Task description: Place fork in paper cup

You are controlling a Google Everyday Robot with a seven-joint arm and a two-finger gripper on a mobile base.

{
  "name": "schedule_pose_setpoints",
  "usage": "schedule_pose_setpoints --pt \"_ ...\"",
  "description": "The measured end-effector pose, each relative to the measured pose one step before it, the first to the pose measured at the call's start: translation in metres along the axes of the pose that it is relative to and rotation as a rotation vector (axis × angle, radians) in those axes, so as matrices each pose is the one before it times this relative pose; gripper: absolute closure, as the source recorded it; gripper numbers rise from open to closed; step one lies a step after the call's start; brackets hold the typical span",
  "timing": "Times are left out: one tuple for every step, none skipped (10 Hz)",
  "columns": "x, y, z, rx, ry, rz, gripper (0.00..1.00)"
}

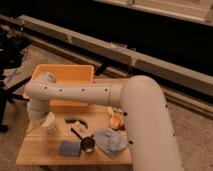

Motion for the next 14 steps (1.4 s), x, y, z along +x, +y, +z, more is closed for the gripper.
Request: schedule_pose_setpoints --pt "0.00405 -0.00333 -0.0046 0.00846 0.00216 0.00636 0.61" --pt "0.00257 -0.00418 -0.0072 0.0106 0.00481 -0.00079 0.51" --pt "0.00204 -0.00472 -0.00858 0.01015 0.00578 -0.00097 0.43" --pt "0.00439 -0.00635 -0.01278 0.01339 0.00929 0.00088 0.31" --pt "0.00443 -0.00135 -0.00647 0.00572 0.0089 0.00456 0.23" --pt "0.00401 -0.00101 -0.00319 0.00341 0.00896 0.00304 0.2" --pt "0.00342 -0.00017 -0.00146 -0.00049 0.00793 0.00248 0.2" --pt "0.00579 0.00027 -0.00202 -0.00463 0.01537 0.00403 0.2" --pt "0.00516 0.00071 -0.00057 -0.00648 0.0128 0.00465 0.2" --pt "0.00354 0.00133 0.00002 -0.00699 0.00929 0.00289 0.2" --pt "0.00291 0.00391 0.00154 -0.01111 0.01128 0.0015 0.2" --pt "0.00026 0.00391 0.0012 -0.00424 0.00534 -0.00083 0.2" --pt "-0.00084 0.004 -0.00107 0.00522 0.00239 -0.00319 0.2" --pt "-0.00504 0.00837 -0.00683 0.01735 0.00649 -0.01233 0.2"
